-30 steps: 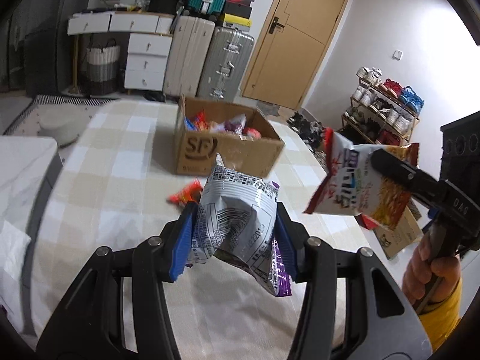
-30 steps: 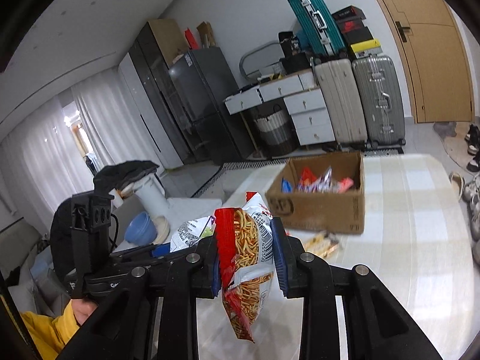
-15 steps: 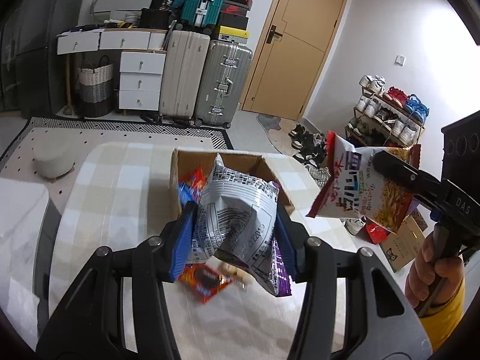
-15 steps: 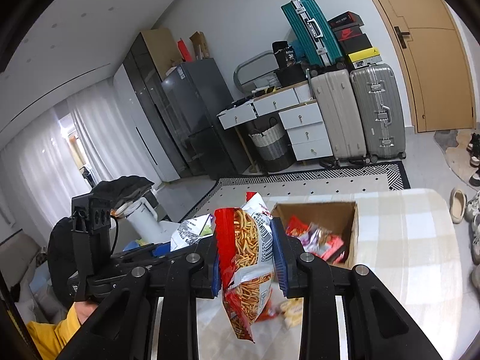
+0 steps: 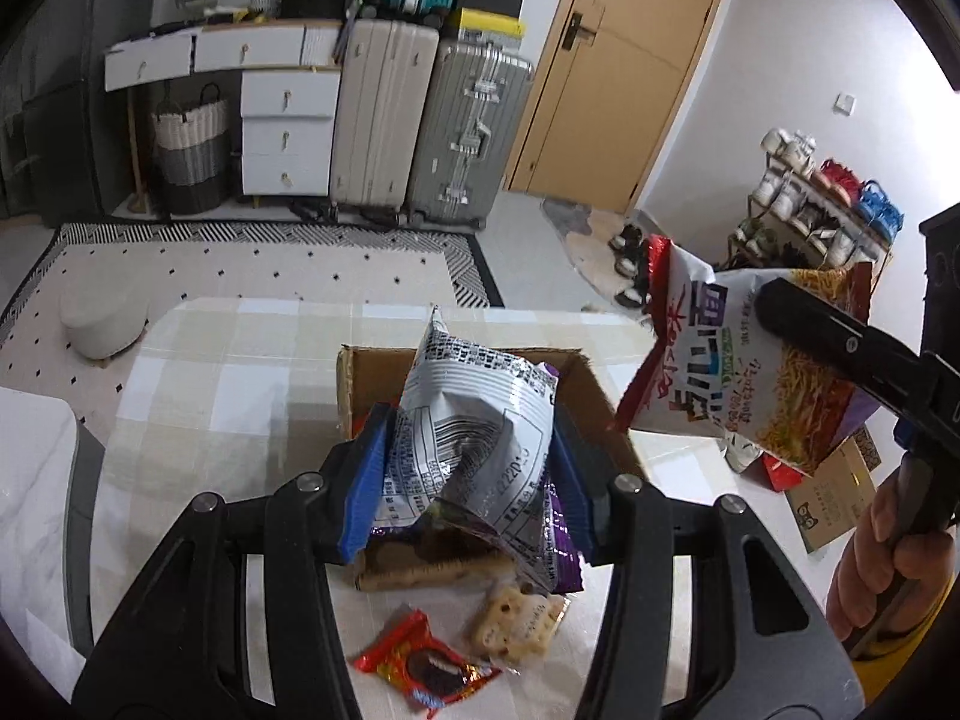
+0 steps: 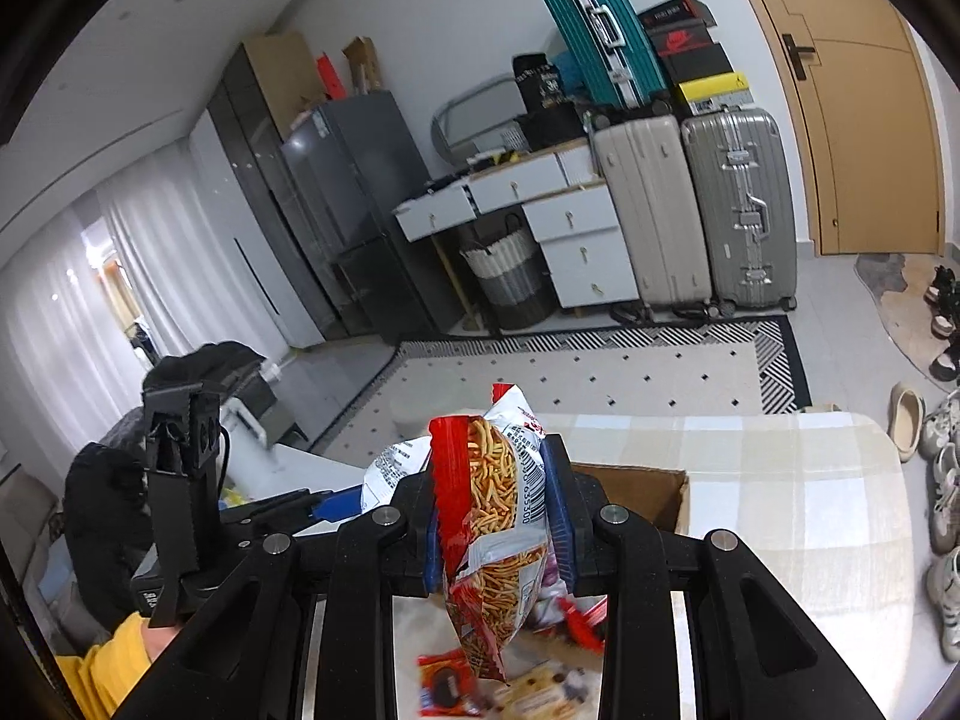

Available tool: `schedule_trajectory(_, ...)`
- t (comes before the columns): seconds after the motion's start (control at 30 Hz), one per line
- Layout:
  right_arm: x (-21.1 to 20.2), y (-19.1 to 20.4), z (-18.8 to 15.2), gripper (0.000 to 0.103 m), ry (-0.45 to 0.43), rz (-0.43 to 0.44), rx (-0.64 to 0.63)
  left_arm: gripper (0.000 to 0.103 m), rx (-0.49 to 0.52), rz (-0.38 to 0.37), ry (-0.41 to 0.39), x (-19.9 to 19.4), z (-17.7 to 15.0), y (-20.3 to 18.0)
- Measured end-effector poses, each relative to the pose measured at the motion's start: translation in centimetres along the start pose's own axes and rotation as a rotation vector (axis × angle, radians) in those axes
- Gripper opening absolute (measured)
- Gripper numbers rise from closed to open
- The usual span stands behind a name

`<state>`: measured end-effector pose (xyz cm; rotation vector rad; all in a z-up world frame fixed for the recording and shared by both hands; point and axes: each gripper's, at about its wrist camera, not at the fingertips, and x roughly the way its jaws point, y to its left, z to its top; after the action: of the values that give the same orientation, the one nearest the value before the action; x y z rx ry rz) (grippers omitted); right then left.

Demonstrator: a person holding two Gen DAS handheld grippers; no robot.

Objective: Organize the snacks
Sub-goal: 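Lift and carry both held bags over the box with both grippers, then open the left gripper to drop the white-purple bag into the box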

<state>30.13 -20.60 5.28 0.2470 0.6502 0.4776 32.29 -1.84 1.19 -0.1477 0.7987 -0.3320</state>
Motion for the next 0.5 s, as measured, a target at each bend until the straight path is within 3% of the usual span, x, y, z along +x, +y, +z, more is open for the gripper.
schedule_trajectory(0.2, 4.2, -2.0, 0.0, 0.028, 0.055, -0.062, -0.018, 0.047, -0.006, 0.003, 0.063, 5.8, 1.5, 0.1)
schedule_trajectory(0.5, 7.4, -4.1, -1.3, 0.028, 0.096, -0.068, 0.005, 0.048, -0.024, 0.005, 0.118, 11.4, 1.2, 1.1)
